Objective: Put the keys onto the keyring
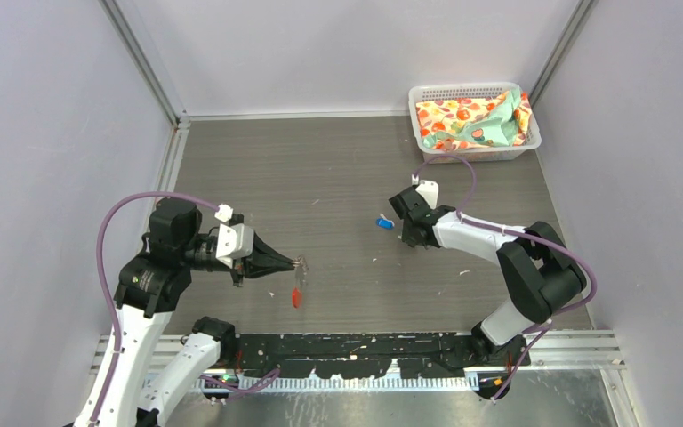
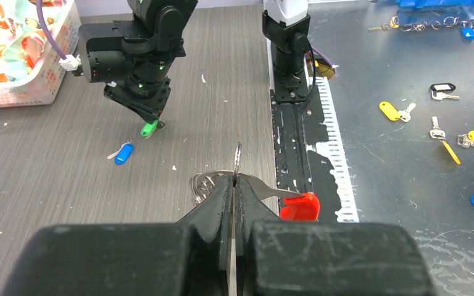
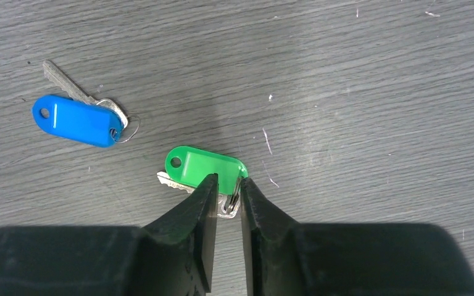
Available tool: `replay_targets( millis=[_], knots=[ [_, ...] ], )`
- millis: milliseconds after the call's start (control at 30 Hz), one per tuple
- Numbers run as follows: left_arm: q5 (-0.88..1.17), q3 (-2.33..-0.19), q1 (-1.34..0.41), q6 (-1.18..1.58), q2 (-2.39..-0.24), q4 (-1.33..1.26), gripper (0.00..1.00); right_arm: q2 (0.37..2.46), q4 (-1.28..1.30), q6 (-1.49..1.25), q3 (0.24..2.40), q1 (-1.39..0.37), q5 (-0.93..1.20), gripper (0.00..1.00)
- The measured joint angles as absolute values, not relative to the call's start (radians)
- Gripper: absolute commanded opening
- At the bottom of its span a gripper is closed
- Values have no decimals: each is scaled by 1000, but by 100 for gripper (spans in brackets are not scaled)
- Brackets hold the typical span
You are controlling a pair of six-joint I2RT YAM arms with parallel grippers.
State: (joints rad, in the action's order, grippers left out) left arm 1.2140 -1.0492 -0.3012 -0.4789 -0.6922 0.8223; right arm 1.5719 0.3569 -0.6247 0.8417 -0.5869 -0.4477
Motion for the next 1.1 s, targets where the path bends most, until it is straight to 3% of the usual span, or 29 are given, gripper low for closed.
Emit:
replay_targets(
  millis=[200,500,767,1100],
  knots=[
    [1213,-1049,-301,-479,-691,822,0,1572,355,-625,842,-587,-448,2],
    [1190,-1049,-301,-444,-689,813,0,1499,359,-578,837,-586,-371,1],
    [1134,-1011,-301,-350,-666,711,0,1183,464,-447,934,-589,24,1],
    [1013,-942,-301,-356,-646,591,0,1143,538,-475,1259,-751,543,1]
  ],
)
